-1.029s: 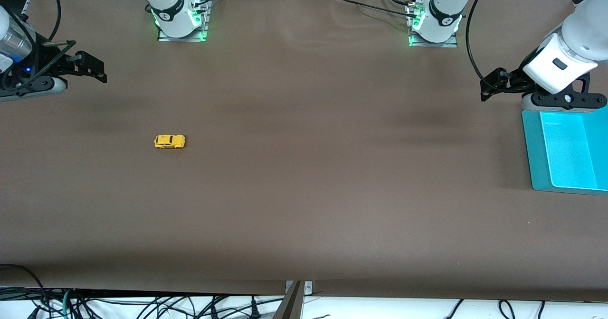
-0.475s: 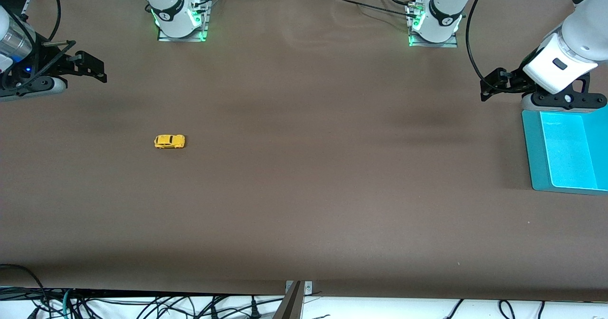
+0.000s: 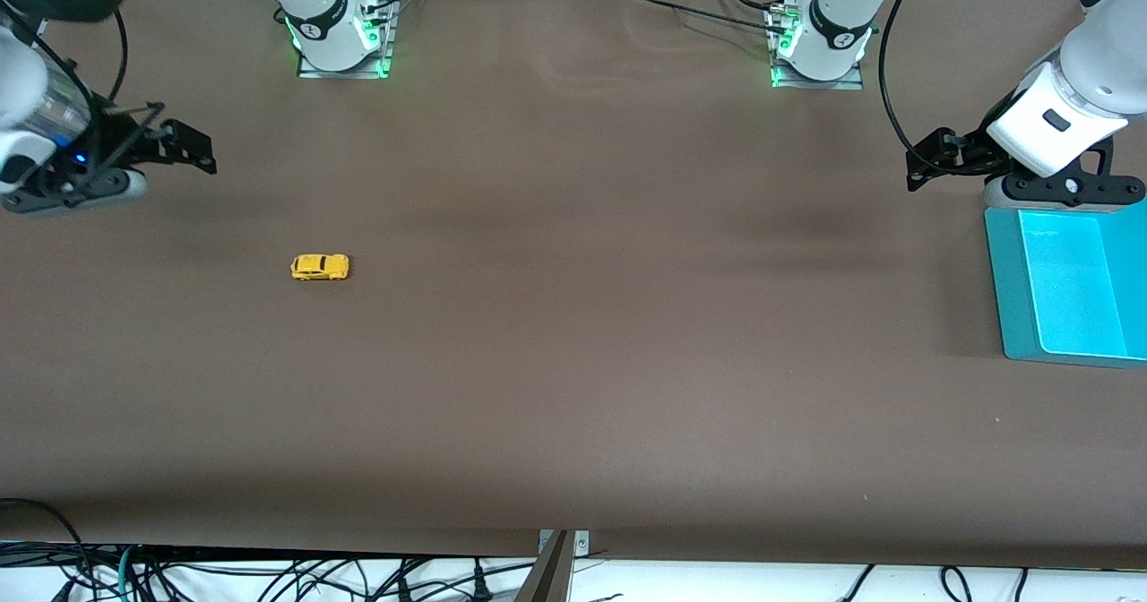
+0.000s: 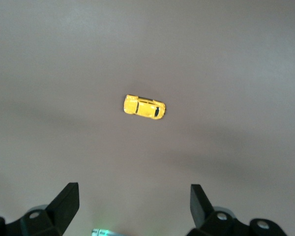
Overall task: Wind and store yellow beetle car
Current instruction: 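Reach the right gripper down over the yellow beetle car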
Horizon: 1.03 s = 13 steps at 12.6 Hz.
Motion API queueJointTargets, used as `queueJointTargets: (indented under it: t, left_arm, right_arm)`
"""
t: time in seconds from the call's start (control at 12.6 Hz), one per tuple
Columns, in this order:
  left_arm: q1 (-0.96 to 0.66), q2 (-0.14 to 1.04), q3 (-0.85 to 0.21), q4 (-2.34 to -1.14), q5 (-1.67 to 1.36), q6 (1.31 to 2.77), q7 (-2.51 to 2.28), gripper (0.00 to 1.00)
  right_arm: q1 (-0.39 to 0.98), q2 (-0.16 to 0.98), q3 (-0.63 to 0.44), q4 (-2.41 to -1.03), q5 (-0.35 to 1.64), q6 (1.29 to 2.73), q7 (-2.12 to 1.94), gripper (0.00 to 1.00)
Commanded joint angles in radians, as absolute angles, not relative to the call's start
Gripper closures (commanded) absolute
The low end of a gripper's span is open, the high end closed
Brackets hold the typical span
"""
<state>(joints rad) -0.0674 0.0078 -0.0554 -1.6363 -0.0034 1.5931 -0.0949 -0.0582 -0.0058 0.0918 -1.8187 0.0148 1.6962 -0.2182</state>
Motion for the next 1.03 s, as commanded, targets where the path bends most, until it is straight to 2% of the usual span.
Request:
queueJointTargets:
  t: [0.0,0.24,0.55,0.95]
  left_arm:
    - [-0.080,0.020,-0.048,-1.603,0.017,1.569,-0.087,0.00]
    - [-0.081,0.020,-0.048,-1.603,0.017,1.569,-0.087,0.00]
    - [-0.081,0.020,-0.048,-1.603,0.017,1.569,-0.087,0.00]
    - [-0.081,0.020,-0.046,-1.605,0.018,1.568,-0.087,0.00]
  right_arm:
    - [-0.055,-0.011,0.095,-1.969,0.005,1.880,-0.287,0.00]
    - [-0.055,0.017,0.121,-2.130,0.005,2.109,-0.446,0.00]
    - [-0.055,0.018,0.167,-2.340,0.005,2.328,-0.720,0.00]
    - [-0.061,0.159,0.167,-2.387,0.000,2.560,-1.165,0.00]
